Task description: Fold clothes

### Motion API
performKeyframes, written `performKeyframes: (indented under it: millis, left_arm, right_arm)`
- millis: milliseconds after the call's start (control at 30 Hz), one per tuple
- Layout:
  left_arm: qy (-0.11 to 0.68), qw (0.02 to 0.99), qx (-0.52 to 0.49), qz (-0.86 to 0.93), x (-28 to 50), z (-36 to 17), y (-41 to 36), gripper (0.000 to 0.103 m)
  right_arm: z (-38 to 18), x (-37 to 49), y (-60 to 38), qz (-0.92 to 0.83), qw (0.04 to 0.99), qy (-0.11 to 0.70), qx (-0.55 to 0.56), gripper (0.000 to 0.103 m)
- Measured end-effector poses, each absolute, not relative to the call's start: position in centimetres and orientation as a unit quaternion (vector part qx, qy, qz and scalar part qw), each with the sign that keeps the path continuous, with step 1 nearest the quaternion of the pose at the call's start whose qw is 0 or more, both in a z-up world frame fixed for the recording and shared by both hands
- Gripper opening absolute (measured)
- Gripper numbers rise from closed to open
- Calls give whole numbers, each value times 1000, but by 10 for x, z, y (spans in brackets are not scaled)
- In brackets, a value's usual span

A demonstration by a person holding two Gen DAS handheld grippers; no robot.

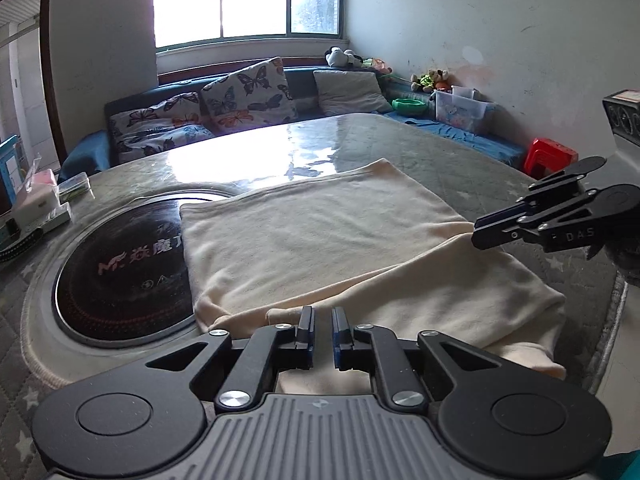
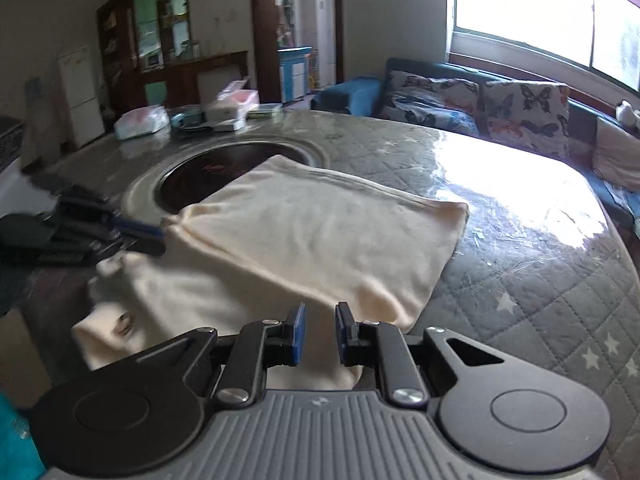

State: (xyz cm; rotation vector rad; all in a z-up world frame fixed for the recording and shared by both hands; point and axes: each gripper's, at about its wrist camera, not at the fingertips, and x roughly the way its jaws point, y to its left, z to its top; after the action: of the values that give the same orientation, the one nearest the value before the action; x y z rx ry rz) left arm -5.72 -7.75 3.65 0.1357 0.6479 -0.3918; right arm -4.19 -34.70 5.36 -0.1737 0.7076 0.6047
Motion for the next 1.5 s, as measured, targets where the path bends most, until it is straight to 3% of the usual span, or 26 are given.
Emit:
performKeyframes:
  millis: [467,900,1033,1167,1300,1500]
  left_arm:
    - [309,927,65,-202,-76,38,-58,11]
    - [304,918,133,-215,-113,38,-55,12]
    - [303,909,178,-227,-134,37,-55,15]
    - [289,898,225,-244,-152,29,-66,40]
    - [260,891,267,-259,-162,20,-84,40]
    - [235,893,280,-264,-158,12,-98,38]
  right_arm:
    - [51,-65,-346,296,887,342,-96,17]
    - [43,-105,-324,319,871,335,-164,23]
    - [40,-109,-321,317,867,338,-181,23]
    - [51,-116,-324,325,866,337,-177,23]
    - [54,-127,-323,331,856,338,-208,25]
    - [56,-147,-321,342,840,328,-264,41]
